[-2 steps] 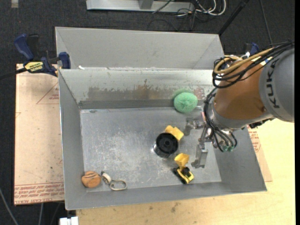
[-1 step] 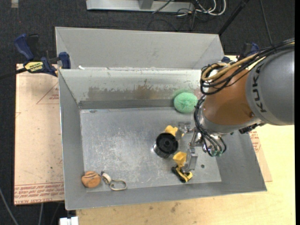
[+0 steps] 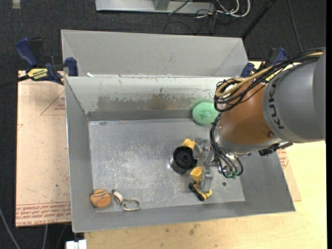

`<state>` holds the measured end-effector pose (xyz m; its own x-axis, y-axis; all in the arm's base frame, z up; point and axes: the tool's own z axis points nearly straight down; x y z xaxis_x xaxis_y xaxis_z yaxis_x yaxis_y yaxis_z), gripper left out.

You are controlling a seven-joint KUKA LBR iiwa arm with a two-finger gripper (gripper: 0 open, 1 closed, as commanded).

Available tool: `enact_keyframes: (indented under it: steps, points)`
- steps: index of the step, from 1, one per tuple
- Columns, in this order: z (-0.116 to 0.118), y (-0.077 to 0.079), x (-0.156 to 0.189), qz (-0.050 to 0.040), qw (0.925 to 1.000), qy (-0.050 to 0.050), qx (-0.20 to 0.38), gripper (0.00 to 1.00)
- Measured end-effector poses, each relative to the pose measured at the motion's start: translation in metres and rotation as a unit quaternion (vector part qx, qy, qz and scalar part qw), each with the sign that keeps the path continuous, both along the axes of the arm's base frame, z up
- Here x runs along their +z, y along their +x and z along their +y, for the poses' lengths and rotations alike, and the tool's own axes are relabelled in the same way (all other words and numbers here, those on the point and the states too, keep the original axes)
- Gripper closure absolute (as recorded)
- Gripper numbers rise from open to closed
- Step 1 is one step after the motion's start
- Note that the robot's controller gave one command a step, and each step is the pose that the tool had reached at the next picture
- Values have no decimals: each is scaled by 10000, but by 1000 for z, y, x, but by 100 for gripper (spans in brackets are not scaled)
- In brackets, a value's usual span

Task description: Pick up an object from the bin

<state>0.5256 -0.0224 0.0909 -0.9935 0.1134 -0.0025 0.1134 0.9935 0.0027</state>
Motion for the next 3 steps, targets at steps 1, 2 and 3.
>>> enact_keyframes:
  steps: [1,2,3]
  points:
    - [16,32,-10,-54,9989,-2,473,100]
    - [16,32,-10,-54,9989,-2,473,100]
    - [29,49,39,-9,9832,-10,1823,100]
